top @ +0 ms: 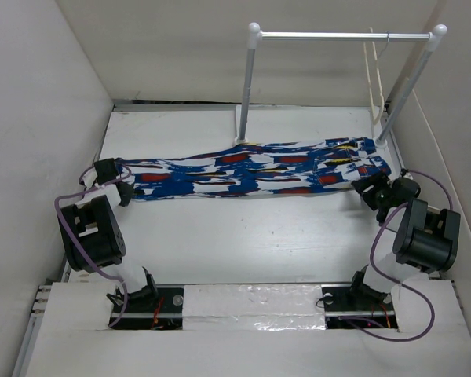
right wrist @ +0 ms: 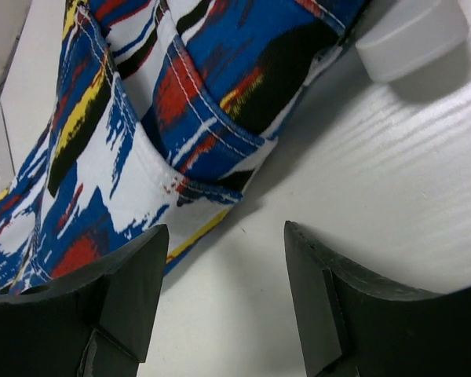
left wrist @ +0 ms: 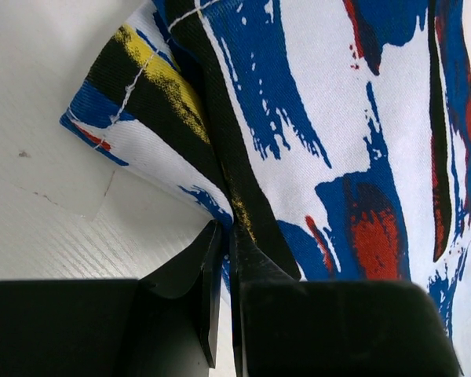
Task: Place the trousers on the hanger
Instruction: Fold the trousers at the center of the board.
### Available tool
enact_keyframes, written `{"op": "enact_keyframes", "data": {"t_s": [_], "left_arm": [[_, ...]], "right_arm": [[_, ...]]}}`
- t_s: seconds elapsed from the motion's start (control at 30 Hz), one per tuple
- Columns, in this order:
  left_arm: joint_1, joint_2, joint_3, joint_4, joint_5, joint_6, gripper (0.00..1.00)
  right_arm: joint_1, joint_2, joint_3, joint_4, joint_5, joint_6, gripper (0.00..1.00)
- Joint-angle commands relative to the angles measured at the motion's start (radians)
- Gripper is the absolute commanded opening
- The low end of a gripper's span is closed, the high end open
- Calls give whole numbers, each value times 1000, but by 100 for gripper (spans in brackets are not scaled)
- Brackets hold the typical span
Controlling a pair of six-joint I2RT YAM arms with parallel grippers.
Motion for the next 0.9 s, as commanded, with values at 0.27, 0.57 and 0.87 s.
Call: {"op": "enact_keyframes", "data": {"t_s": [0.27, 0.57, 0.87], "left_arm": [[-11, -21, 62, -24, -1, 37, 0], [-11, -56, 133, -131, -106, 90, 0], [64, -171, 134, -249, -185, 175, 0]], "right_arm": [[87, 152, 141, 45, 72, 104, 34], [87, -67, -9, 45, 118, 64, 0], [-45, -334, -190, -97, 6, -78, 0]]}}
